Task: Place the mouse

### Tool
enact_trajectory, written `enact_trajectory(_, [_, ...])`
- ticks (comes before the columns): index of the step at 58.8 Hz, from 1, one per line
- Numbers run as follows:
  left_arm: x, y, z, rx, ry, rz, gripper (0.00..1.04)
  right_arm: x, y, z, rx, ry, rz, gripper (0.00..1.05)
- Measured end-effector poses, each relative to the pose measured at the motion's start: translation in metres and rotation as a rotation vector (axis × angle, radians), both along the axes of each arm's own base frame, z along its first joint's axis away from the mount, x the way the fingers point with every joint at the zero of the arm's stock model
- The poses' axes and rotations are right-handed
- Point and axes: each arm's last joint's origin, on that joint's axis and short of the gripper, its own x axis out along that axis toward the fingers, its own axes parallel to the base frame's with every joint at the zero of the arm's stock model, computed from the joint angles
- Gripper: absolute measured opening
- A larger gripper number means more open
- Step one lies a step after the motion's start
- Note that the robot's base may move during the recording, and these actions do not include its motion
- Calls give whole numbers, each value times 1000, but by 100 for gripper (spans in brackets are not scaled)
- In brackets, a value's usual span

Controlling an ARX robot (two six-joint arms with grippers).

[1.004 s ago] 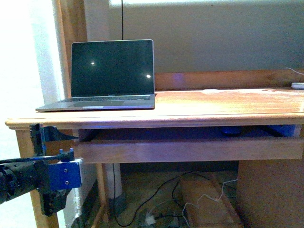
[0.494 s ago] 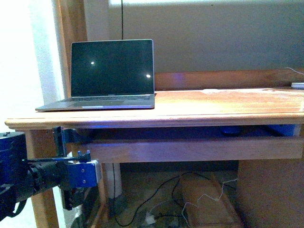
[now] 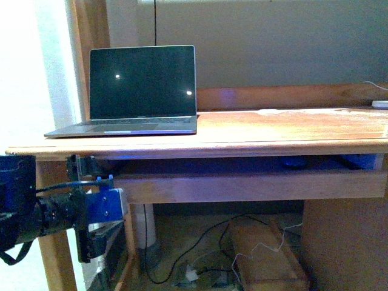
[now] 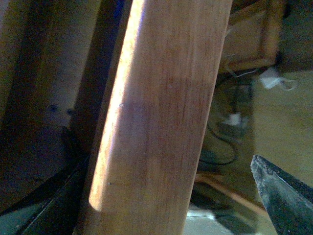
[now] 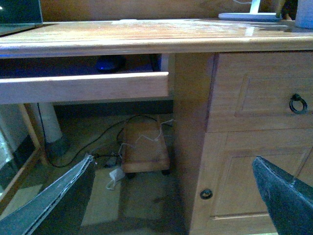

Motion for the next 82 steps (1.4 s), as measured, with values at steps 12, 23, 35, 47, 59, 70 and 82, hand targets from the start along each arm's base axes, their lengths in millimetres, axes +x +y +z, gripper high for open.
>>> enact_trajectory(12, [-35,-1,13,-58,225,-68,97,0,0,0,0,0,0,97])
enact_trajectory(23, [-67,-9,17,-142,364,-145,97,0,0,0,0,0,0,97])
enact_trajectory(35, [-90,-23,26,-228,471,-190,97,0,0,0,0,0,0,97])
enact_trajectory(47, [-103,-39,39,-487,565,-138,97,0,0,0,0,0,0,97])
enact_trajectory(59, [-126,-56,88,-906,632,-62,97,0,0,0,0,0,0,97])
enact_trajectory(70, [-156,-49,126,-1193,624,244,97,0,0,0,0,0,0,97])
enact_trajectory(82, [-225,-29,113,-1208,450,636,97,0,0,0,0,0,0,97])
